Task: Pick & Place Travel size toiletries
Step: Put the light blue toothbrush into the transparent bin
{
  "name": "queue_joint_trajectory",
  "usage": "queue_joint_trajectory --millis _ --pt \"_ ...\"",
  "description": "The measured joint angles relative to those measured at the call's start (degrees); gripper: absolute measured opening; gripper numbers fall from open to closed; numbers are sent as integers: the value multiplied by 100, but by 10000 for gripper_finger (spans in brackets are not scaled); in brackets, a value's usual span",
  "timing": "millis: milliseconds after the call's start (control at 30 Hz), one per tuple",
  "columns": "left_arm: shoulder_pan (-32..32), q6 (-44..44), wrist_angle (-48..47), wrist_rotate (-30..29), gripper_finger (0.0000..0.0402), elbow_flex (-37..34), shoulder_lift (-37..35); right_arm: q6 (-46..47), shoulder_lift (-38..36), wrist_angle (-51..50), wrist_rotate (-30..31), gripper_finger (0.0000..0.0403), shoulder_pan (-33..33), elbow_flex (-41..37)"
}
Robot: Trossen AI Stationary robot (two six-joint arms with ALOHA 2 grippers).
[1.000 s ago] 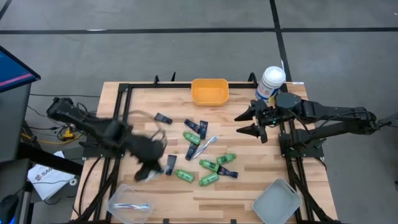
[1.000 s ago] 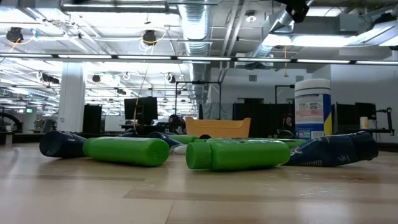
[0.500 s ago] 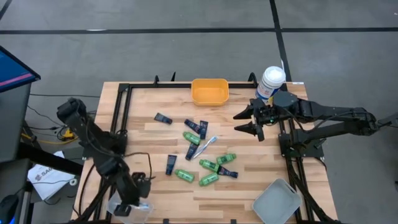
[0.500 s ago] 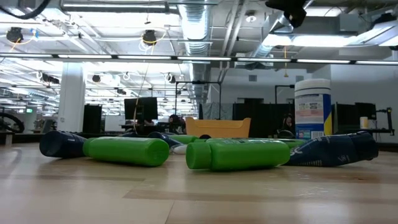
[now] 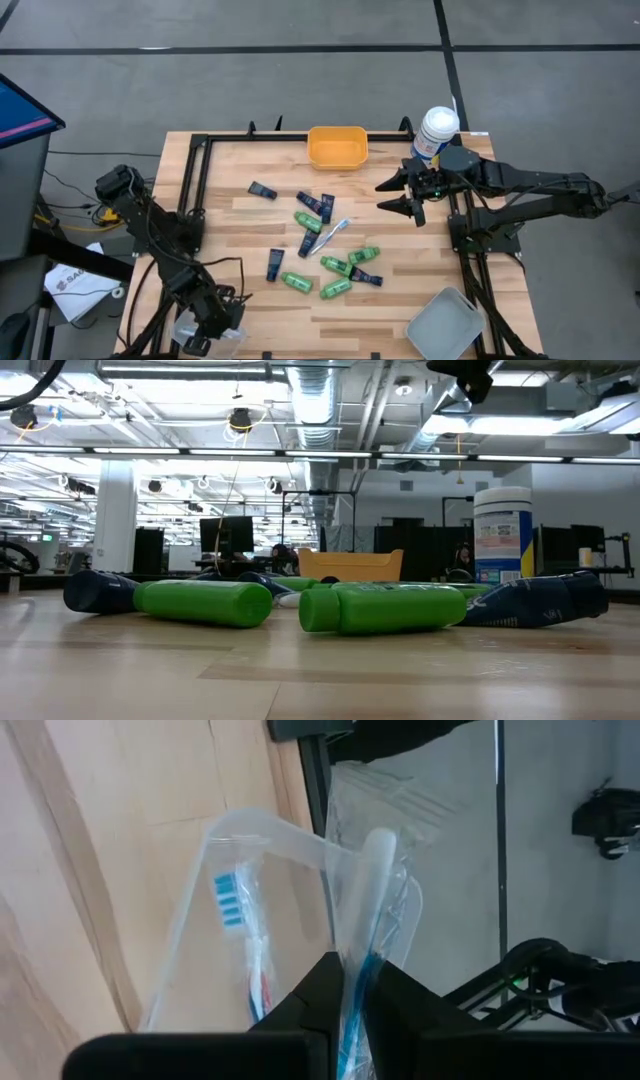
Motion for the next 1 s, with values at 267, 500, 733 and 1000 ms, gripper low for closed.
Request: queue_joint_trajectory --millis 267,500,733,1000 --pt "-100 1 23 1 36 0 0 2 0 0 -1 258 0 -1" --pt "-284 -31 40 13 107 2 0 2 -2 -57 -1 258 2 1" --pt "-282 -350 45 148 192 4 0 1 -1 -481 -1 258 2 2" --pt "429 -614 76 -125 222 11 -151 1 -2 -931 43 258 -1 2"
